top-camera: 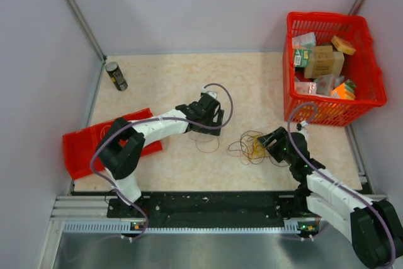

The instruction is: Untangle the cables

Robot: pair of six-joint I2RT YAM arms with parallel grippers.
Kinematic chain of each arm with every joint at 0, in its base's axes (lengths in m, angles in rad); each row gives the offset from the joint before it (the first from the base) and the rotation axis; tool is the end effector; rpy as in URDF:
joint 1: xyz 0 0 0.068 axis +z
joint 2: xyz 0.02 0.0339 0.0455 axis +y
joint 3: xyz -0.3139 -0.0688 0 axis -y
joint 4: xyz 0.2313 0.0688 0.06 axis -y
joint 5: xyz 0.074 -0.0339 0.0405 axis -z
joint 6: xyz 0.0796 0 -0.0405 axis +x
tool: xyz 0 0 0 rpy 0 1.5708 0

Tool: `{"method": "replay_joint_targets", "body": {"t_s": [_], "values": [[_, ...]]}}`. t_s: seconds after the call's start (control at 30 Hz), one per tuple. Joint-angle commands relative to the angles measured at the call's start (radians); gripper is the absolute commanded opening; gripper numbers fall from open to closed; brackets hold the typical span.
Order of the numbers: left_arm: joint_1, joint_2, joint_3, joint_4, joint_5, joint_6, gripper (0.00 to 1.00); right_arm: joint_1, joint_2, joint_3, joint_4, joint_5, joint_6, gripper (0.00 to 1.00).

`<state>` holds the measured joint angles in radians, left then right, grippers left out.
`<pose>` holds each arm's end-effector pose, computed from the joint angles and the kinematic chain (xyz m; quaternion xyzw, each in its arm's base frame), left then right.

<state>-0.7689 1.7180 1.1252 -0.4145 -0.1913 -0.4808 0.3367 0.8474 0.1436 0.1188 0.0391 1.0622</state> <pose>0.2784 -0.2483 0.2159 0.1110 0.9501 -0.0875 0.2781 0.1477 0.0484 0.1601 0.3212 0.8202 0.2914 0.3731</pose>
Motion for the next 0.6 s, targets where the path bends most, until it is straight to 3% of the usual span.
{"method": "replay_joint_targets", "body": {"t_s": [0.0,0.23,0.4,0.57], "values": [[-0.007,0.098,0.129,-0.01,-0.014,0.034,0.95,-0.014,-0.002,-0.004,0.048,-0.008,-0.021,0.67],[-0.01,0.232,0.306,-0.078,-0.059,0.192,0.94,-0.011,-0.007,-0.007,0.053,-0.013,-0.024,0.67],[-0.007,0.242,0.315,-0.027,0.073,0.451,0.9,-0.013,0.001,-0.006,0.061,-0.019,-0.025,0.67],[0.031,0.256,0.348,-0.104,0.187,0.504,0.89,-0.013,-0.001,-0.009,0.064,-0.022,-0.028,0.67]]}}
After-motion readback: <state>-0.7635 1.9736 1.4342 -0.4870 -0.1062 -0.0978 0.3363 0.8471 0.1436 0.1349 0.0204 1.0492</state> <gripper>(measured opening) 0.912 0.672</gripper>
